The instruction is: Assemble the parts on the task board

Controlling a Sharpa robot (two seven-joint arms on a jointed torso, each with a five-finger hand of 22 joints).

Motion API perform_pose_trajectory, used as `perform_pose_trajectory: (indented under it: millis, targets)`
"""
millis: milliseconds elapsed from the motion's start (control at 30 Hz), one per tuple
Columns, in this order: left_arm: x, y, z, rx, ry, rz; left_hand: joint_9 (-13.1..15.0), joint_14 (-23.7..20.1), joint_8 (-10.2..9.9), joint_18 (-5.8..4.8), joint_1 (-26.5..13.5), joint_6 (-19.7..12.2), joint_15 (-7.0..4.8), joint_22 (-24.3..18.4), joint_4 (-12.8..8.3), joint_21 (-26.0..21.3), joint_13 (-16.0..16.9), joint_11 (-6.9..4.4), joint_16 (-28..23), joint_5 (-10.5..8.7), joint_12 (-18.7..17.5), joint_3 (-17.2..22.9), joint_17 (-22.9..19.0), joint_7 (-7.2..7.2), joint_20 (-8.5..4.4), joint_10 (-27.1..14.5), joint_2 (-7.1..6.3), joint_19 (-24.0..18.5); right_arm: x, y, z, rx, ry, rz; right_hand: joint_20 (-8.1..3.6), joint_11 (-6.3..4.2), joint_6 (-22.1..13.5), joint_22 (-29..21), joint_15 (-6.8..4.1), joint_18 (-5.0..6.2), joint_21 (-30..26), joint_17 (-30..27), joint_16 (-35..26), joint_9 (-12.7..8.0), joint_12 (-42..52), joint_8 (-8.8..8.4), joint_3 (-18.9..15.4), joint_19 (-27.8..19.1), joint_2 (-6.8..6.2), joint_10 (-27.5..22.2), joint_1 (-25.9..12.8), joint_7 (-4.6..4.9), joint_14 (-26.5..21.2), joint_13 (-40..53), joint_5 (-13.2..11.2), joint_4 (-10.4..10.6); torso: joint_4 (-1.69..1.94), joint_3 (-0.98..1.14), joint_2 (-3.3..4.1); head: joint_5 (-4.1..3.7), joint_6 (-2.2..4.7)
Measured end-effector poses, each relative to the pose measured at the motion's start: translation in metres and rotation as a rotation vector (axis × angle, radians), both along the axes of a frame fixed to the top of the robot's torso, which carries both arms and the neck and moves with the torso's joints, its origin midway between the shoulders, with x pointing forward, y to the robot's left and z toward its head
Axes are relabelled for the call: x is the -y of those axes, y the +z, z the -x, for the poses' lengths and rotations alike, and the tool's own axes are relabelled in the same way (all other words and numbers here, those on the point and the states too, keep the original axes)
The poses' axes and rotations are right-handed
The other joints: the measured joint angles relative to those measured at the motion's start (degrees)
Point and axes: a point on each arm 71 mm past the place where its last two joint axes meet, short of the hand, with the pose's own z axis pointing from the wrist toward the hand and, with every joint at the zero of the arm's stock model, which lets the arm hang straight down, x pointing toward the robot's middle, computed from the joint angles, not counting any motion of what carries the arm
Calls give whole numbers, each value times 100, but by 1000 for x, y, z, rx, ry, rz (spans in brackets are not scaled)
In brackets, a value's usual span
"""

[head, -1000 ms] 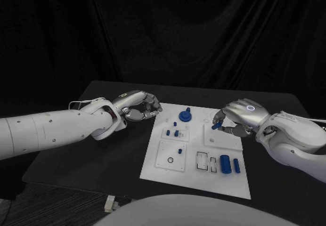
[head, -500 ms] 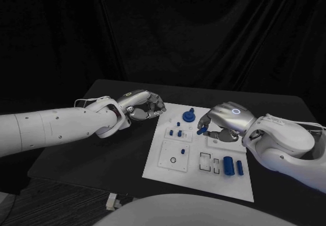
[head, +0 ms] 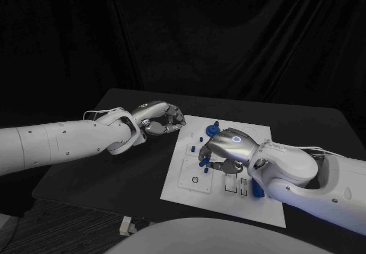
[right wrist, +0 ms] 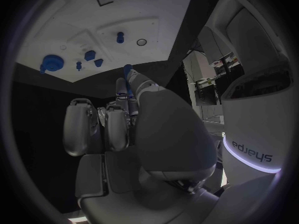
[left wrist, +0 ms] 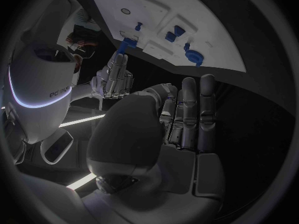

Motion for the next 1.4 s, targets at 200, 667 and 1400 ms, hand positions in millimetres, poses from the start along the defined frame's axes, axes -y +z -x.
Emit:
perform_pose_trajectory:
  millis: [200,667,1400]
  targets:
    - [-1,0,0,-1,1,-1,0,0,0,0,0,0,0,0,0,0,0,0,0,-1,0,0,0,0,0,0,0,0,-13,-14,7,-21,34,12,20,0,0,0,0,0,-21,-5,0,1,-22,-14,0,-21,-1,0,-1,2,0,-5,22,0,-2,0,-7,25,0]
    - [1,0,0,-3,-3,0,-1,0,0,0,0,0,0,-1,0,0,1,0,0,-2,0,0,0,0,0,0,0,0,-29,-28,14,2,97,73,20,0,-10,4,20,0,-21,-10,-21,4,-46,-58,47,-20,-2,0,-2,52,-21,-17,129,-49,-9,-1,-8,64,0]
    - [4,-1,-1,-5,-7,2,-1,-21,0,0,0,0,22,-1,0,0,-16,18,0,-2,-22,0,-3,0,0,18,0,1,-39,-39,21,42,151,187,20,0,-37,3,20,1,-21,-8,-21,90,-45,-37,53,-20,-11,0,5,74,-21,-17,173,-57,-12,-1,-10,13,0]
